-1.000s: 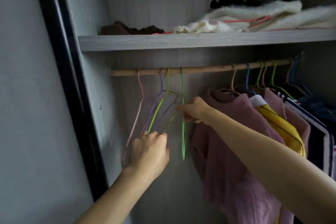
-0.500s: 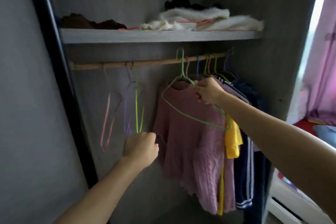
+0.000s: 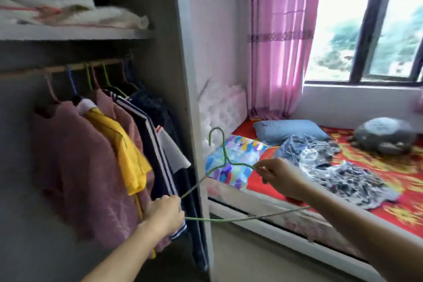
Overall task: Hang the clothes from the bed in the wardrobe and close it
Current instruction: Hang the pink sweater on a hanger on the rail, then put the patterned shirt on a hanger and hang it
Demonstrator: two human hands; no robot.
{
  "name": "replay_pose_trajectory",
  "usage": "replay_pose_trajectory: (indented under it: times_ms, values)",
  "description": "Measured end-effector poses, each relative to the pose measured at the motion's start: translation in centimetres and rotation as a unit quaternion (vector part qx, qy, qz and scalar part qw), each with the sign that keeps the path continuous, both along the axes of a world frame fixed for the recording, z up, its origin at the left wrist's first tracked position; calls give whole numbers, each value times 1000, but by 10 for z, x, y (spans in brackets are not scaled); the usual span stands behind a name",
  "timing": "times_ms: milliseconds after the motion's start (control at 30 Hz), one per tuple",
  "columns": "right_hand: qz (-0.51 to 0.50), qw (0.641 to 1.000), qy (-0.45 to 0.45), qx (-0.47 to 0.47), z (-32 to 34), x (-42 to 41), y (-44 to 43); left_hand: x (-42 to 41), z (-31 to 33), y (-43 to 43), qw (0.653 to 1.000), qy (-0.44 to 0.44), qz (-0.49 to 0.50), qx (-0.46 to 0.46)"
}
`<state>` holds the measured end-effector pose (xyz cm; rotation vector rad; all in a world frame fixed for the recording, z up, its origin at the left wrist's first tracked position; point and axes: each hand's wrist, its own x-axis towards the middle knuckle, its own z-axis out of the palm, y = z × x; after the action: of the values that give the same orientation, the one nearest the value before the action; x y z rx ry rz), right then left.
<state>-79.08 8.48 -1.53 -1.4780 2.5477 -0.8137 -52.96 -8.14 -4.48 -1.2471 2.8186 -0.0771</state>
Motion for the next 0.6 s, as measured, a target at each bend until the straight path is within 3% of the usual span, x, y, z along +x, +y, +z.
replay_pose_trajectory:
  times_ms: [267, 433, 600]
  values:
    - [-190, 973, -128, 11, -73, -159, 210, -209, -70, 115, 982, -40, -150, 108]
    - [-317, 928, -195, -8, -120, -234, 303, -305, -97, 152, 964, -69, -224, 124]
    - [-414, 877, -241, -45, -166, -302, 342, -403, -134, 151, 947, -105, -264, 149]
